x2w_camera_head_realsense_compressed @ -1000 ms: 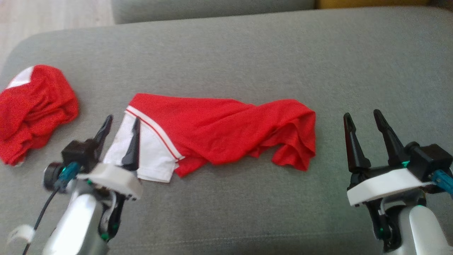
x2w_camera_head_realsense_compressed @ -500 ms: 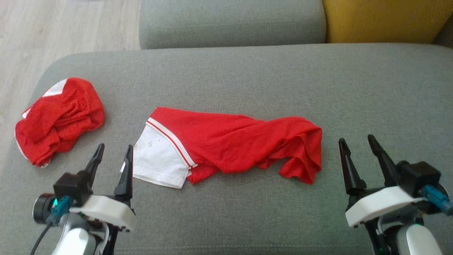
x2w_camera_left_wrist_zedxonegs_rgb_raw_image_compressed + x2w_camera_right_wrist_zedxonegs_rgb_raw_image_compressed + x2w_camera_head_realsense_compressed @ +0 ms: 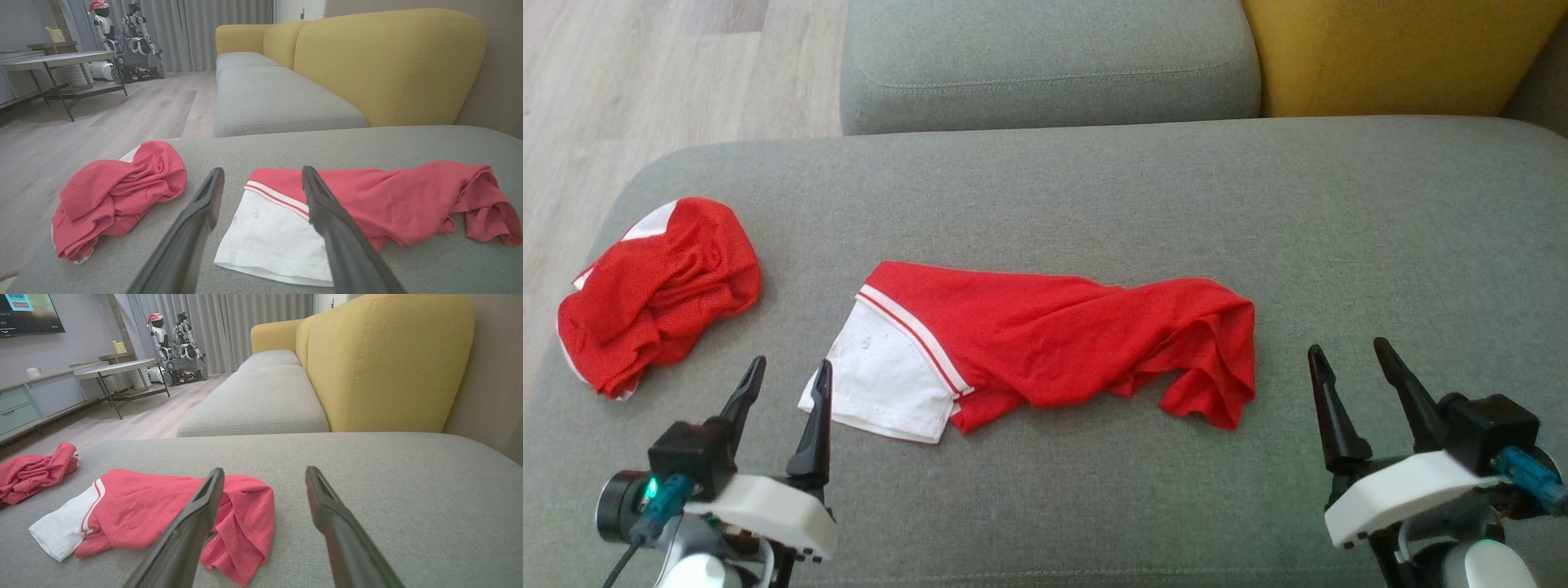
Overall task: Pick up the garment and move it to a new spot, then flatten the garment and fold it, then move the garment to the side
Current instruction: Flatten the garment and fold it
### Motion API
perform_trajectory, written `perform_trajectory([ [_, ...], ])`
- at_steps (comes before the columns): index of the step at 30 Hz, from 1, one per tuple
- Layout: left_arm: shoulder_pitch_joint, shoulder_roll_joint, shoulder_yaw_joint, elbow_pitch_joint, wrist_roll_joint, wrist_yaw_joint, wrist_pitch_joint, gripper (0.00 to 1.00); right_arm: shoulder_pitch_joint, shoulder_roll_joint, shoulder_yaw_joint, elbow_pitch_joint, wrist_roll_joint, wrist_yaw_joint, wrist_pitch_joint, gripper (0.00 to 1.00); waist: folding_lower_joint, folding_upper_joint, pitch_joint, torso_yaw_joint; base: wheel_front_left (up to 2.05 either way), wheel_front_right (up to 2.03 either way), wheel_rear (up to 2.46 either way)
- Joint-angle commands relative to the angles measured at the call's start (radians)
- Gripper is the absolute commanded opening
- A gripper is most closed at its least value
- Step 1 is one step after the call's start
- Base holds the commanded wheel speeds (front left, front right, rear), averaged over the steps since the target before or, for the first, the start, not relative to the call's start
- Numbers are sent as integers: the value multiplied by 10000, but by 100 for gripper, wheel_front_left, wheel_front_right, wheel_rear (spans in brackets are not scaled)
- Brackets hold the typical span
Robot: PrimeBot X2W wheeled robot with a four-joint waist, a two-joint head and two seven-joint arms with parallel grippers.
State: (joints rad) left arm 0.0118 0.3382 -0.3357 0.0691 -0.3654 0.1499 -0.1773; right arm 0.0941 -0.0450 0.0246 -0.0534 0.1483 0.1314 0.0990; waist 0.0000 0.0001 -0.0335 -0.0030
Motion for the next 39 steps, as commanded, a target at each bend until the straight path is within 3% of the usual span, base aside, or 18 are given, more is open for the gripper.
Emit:
perform_trajectory([
  [1, -401, 271, 436, -360, -81, 51, -10, 100, -316, -53, 201, -428, 20, -7, 13, 100, 0, -1, 3, -8, 0, 0, 0],
  [27, -506, 321, 335, -377, -184, 223, 0, 100, -413, -53, 179, -272, 39, -7, 9, 100, 0, -1, 137, 58, 0, 0, 0],
  [39, -1280, 241, 68, -491, -34, 53, -86, 100, -1517, -381, 1125, 1009, -231, -7, 940, 100, 0, -1, 1013, 632, 0, 0, 0],
])
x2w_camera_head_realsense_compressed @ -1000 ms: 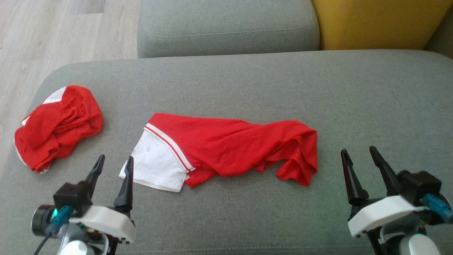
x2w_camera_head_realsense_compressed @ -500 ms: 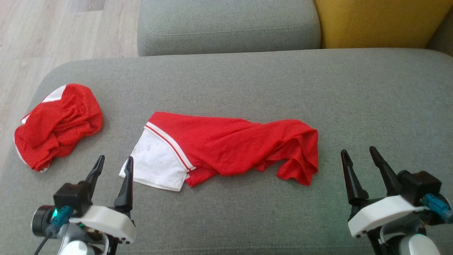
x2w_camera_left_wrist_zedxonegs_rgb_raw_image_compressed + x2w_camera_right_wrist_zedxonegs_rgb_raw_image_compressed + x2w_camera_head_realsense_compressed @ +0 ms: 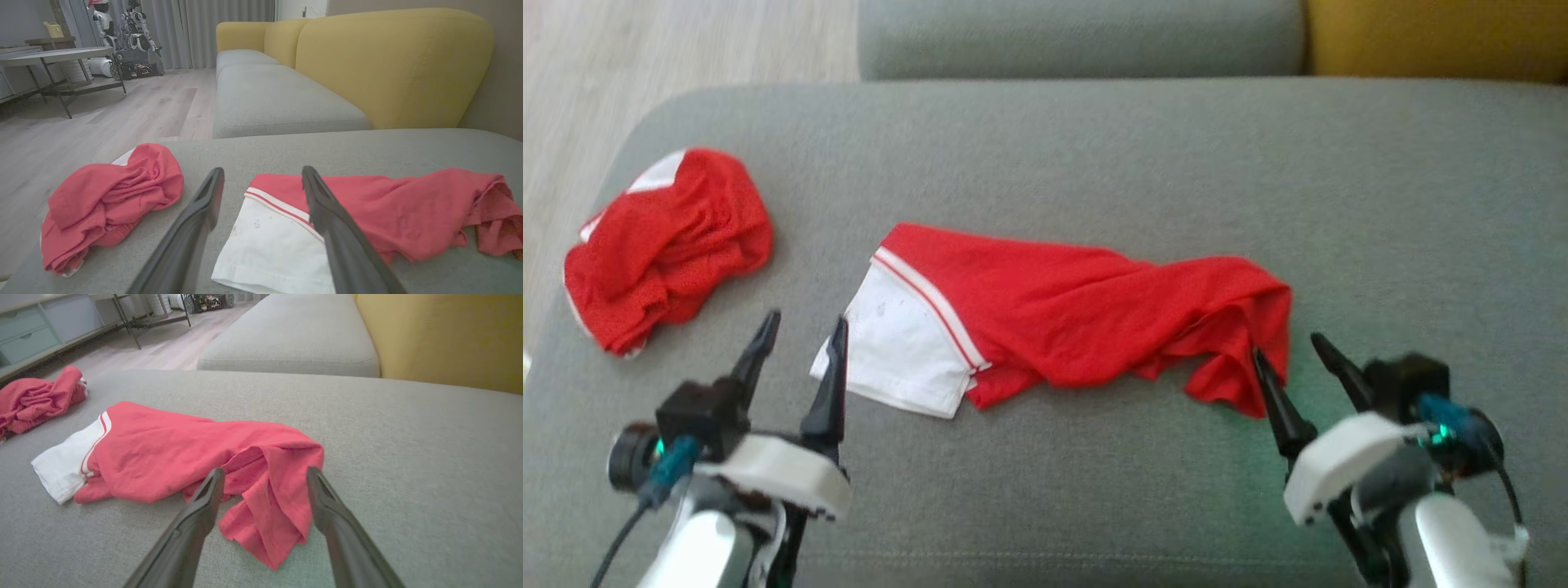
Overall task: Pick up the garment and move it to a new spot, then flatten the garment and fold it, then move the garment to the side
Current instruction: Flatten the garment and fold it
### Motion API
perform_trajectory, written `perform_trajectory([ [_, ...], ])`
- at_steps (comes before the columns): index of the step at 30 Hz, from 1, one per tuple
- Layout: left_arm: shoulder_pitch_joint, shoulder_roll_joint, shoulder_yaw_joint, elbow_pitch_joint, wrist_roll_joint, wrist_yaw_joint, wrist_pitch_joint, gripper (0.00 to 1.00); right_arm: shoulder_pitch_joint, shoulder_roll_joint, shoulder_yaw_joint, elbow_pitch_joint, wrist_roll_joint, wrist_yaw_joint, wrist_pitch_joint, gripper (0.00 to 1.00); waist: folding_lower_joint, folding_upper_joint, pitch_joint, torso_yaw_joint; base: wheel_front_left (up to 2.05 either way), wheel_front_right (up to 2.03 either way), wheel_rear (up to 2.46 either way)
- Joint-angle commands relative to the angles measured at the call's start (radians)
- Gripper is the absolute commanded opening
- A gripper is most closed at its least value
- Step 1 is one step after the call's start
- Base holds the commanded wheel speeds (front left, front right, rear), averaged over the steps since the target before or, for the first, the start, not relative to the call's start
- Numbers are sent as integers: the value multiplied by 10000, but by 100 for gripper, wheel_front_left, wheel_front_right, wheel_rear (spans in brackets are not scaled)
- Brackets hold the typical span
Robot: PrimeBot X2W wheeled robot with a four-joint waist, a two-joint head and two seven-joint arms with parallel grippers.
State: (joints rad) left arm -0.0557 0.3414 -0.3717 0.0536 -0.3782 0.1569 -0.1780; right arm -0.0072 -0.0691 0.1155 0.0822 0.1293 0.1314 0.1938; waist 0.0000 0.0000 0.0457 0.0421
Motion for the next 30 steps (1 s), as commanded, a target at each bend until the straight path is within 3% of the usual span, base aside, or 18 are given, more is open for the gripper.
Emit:
perform_trajectory([
  [1, -710, 196, 405, -334, 111, -50, -112, 100, -669, -187, 300, -181, -42, -7, 95, 100, 0, 0, 353, 254, 0, 0, 0],
  [10, -1400, 70, 307, -84, 196, -235, -427, 100, -1720, -518, 297, 1222, -500, -7, 805, 100, 0, 0, 1186, 678, 0, 0, 0],
  [11, -1436, 55, 314, -49, 195, -234, -457, 100, -1780, -543, 255, 1326, -528, -7, 862, 46, 0, 0, 1218, 688, 0, 0, 0],
  [12, -1463, 40, 329, -19, 191, -226, -486, 100, -1835, -610, 212, 1412, -596, -7, 931, 14, 0, 0, 1249, 689, 0, 0, 0],
  [13, -1485, 19, 342, 12, 180, -222, -513, 100, -1886, -696, 167, 1475, -674, -7, 973, 0, 0, 0, 1266, 691, 0, 0, 0],
  [30, -1751, -68, 462, 203, 195, -236, -758, 100, -3848, -1917, -1093, 1069, -1182, -7, 551, 0, 0, 0, 1426, 547, 0, 0, 0],
])
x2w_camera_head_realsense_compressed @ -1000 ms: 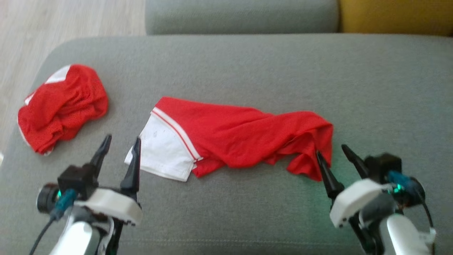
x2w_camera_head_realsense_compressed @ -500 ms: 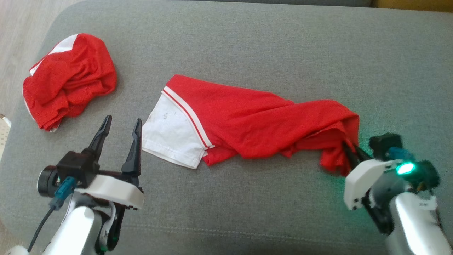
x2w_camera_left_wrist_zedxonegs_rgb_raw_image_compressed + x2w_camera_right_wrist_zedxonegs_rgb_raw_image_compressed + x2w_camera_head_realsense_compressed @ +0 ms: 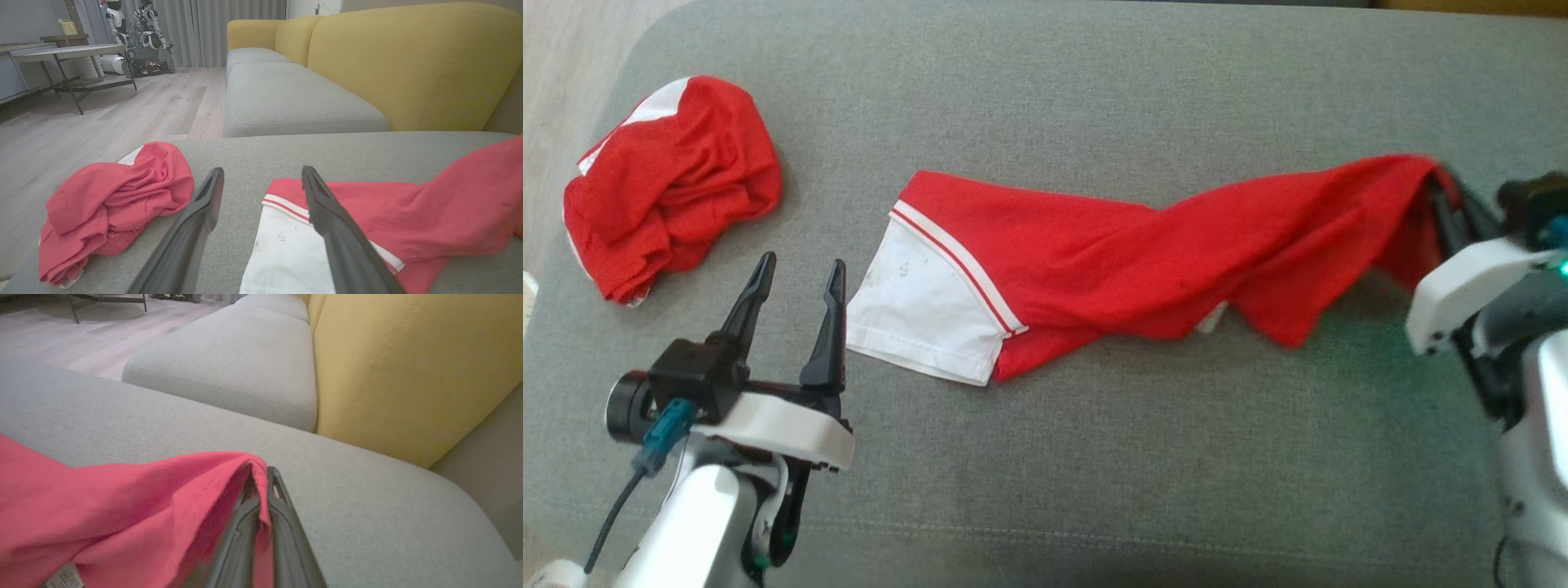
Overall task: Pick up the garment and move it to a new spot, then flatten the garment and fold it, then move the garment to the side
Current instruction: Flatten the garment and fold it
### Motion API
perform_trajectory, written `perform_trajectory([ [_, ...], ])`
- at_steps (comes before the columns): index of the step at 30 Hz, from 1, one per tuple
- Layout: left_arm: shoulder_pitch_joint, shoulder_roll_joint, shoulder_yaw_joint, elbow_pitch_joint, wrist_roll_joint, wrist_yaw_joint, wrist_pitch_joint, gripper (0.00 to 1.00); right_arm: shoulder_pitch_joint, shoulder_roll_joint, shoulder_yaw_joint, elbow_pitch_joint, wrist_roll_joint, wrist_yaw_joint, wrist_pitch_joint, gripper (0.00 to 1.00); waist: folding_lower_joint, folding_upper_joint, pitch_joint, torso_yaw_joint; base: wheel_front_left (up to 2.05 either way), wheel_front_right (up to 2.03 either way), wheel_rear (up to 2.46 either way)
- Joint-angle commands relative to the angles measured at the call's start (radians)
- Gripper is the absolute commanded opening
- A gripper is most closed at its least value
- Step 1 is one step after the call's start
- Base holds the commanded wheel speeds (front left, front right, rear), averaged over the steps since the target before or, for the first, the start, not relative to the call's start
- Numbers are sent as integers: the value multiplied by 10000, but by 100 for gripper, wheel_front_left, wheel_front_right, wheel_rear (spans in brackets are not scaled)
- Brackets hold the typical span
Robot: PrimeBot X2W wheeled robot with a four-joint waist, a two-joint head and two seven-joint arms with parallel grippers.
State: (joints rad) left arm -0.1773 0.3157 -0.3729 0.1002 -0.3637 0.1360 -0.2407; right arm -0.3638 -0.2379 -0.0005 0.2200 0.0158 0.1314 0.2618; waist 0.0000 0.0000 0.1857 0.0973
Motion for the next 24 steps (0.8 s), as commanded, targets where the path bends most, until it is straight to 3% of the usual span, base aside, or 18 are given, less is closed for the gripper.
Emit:
perform_trajectory([
  [1, -548, 188, 479, -262, 48, -32, -137, 100, -367, -315, 8, -211, -44, -7, -154, 0, 0, 0, 48, -13, 0, 0, 0],
  [11, -753, 183, 503, -308, 68, -86, -170, 100, -1476, -714, 326, 1940, 393, -7, -965, 0, 0, 0, 492, -95, 0, 0, 0],
  [12, -788, 187, 498, -303, 75, -98, -172, 100, -1642, -665, 368, 2250, 435, -7, -1060, 22, 0, 0, 538, -99, 0, 0, 0],
  [13, -818, 188, 492, -295, 81, -110, -174, 100, -1797, -637, 431, 2534, 447, -7, -1177, 100, 0, 0, 572, -96, 0, 0, 0],
  [18, -892, 184, 479, -234, 101, -141, -184, 100, -2179, -441, 543, 3395, 581, -7, -1752, 100, 0, 0, 633, -107, 0, 0, 0],
  [24, -654, 206, 525, -157, 87, -72, -193, 100, -1666, -152, 413, 3174, 817, -7, -2240, 100, 0, 0, 290, -309, 0, 0, 0],
])
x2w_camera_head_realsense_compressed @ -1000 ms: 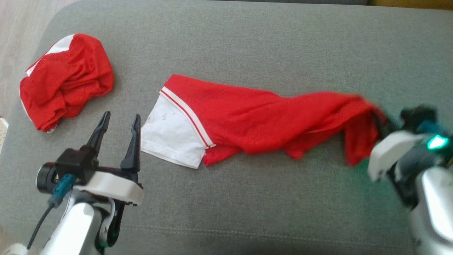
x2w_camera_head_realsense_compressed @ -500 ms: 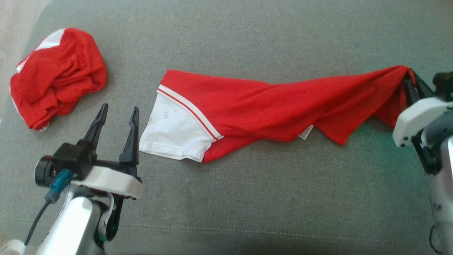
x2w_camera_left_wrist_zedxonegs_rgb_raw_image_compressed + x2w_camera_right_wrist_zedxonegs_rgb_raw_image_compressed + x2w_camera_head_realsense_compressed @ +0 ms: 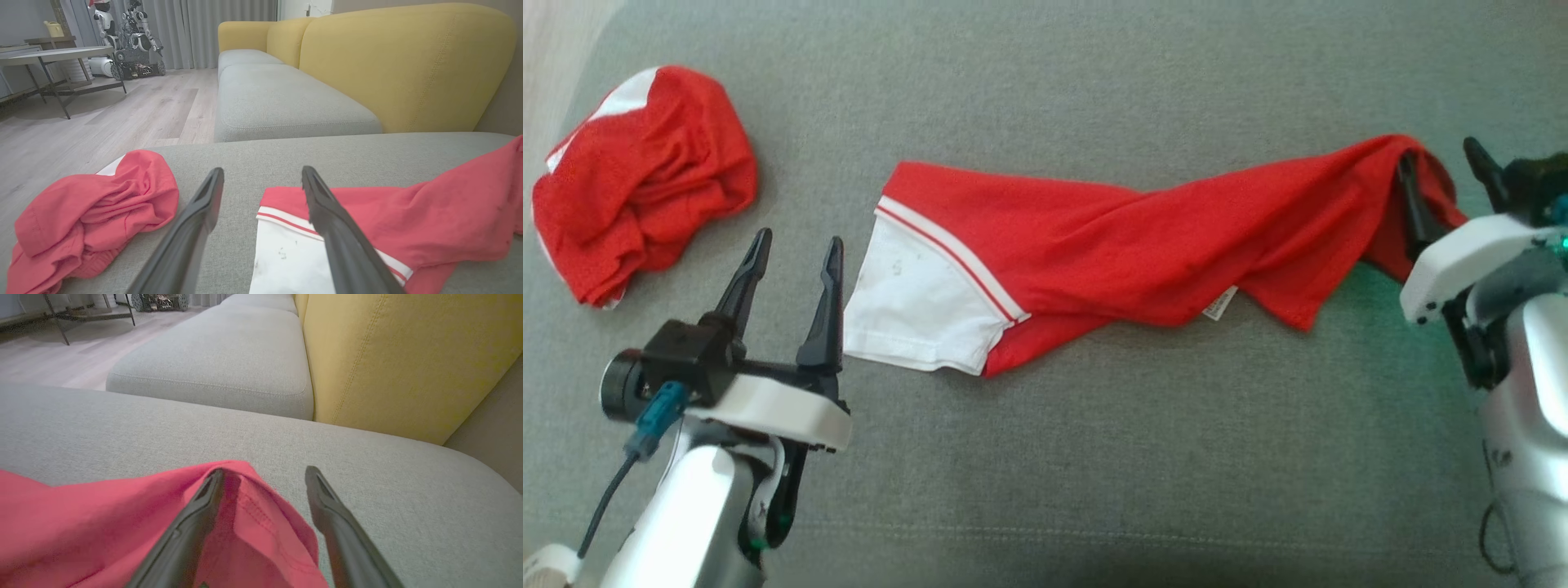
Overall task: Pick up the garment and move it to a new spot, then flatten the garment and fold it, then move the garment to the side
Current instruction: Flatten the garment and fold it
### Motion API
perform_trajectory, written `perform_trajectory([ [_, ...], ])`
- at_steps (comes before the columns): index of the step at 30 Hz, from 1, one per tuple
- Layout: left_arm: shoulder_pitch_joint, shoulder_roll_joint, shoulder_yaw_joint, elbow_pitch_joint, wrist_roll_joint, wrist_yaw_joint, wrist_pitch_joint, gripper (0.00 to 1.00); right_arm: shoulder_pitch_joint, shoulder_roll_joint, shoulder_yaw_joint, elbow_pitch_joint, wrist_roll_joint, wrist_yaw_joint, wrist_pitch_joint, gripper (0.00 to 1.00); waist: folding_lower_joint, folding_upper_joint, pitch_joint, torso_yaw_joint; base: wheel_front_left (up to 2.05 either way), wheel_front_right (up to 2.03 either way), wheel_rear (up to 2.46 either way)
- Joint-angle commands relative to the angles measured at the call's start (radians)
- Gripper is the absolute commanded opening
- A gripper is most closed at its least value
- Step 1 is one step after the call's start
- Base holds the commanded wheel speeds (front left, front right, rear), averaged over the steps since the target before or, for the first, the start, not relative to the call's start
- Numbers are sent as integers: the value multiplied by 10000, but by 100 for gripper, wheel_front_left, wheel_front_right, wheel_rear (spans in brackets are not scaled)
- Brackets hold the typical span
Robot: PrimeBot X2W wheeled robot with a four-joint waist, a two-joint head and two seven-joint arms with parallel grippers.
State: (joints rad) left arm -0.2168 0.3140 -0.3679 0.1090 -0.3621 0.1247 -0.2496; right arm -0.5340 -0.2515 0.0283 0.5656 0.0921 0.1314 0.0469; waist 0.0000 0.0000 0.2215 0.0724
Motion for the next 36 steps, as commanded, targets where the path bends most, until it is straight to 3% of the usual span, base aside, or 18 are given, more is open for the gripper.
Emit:
perform_trajectory([
  [1, -193, 231, 486, -238, 61, 57, -106, 100, 206, 32, 103, -424, 98, -7, -88, 100, 0, 0, -152, -101, 0, 0, 0],
  [20, 1310, 508, 505, -629, -141, 503, 220, 100, 4248, 1486, -451, -5807, 247, -7, 786, 100, 0, 0, -1821, -371, 0, 0, 0],
  [28, 1745, 611, 457, -897, -197, 658, 422, 100, 5398, 1838, -303, -6694, 312, -7, 1190, 100, 0, 0, -2100, -461, 0, 0, 0],
  [36, 1808, 681, 427, -1034, -195, 746, 527, 100, 5568, 1913, -272, -6872, 334, -7, 1307, 100, 0, 0, -2141, -485, 0, 0, 0],
])
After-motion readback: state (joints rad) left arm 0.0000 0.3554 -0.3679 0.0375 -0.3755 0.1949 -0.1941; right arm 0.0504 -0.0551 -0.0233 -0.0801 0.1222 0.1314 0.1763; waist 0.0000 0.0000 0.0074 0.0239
